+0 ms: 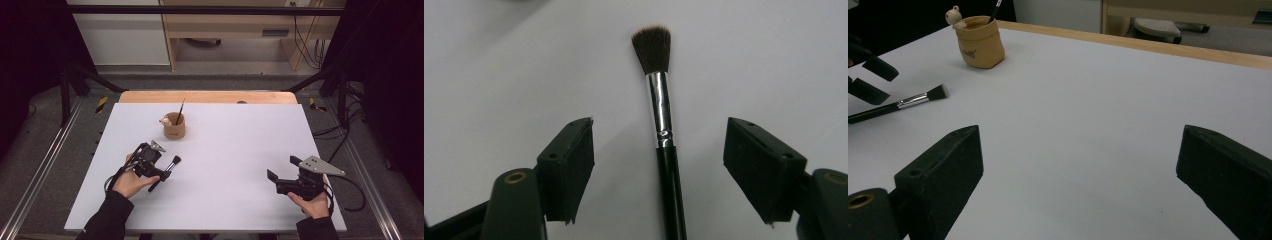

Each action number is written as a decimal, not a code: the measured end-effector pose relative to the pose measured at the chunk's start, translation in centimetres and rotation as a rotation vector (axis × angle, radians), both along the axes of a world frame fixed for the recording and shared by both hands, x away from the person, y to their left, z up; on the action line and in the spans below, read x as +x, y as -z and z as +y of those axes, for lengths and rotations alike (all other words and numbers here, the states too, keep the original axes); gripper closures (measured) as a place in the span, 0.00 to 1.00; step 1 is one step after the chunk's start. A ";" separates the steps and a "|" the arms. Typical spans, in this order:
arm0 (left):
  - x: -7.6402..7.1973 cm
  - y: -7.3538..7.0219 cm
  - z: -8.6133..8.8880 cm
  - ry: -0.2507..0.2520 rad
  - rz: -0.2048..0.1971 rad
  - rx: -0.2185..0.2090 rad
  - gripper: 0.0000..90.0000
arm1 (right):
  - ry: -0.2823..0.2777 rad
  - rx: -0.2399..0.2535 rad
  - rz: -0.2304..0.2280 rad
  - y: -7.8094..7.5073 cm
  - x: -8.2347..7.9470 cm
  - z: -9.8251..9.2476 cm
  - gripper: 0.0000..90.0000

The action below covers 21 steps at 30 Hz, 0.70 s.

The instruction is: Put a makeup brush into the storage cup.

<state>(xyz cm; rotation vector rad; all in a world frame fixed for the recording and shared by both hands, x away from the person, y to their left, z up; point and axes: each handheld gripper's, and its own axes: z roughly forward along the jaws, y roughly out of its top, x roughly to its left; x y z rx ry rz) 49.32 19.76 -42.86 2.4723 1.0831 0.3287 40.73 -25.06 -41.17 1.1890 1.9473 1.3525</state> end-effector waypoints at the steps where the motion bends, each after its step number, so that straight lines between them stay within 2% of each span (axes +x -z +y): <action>1: 0.0 0.1 -0.1 -0.002 0.003 -0.001 0.29 | -0.002 0.001 0.001 0.0 0.0 0.0 0.06; 8: 0.5 0.4 -0.6 0.003 0.029 0.030 0.29 | -0.005 -0.001 0.000 0.0 0.0 0.0 0.06; 16: 0.9 1.0 -1.0 0.010 0.081 0.061 0.44 | -0.005 -0.001 0.003 0.0 0.0 0.1 0.06; 21: 1.2 1.3 -1.1 0.022 0.099 0.073 0.52 | -0.009 -0.006 0.001 0.1 0.0 0.1 0.06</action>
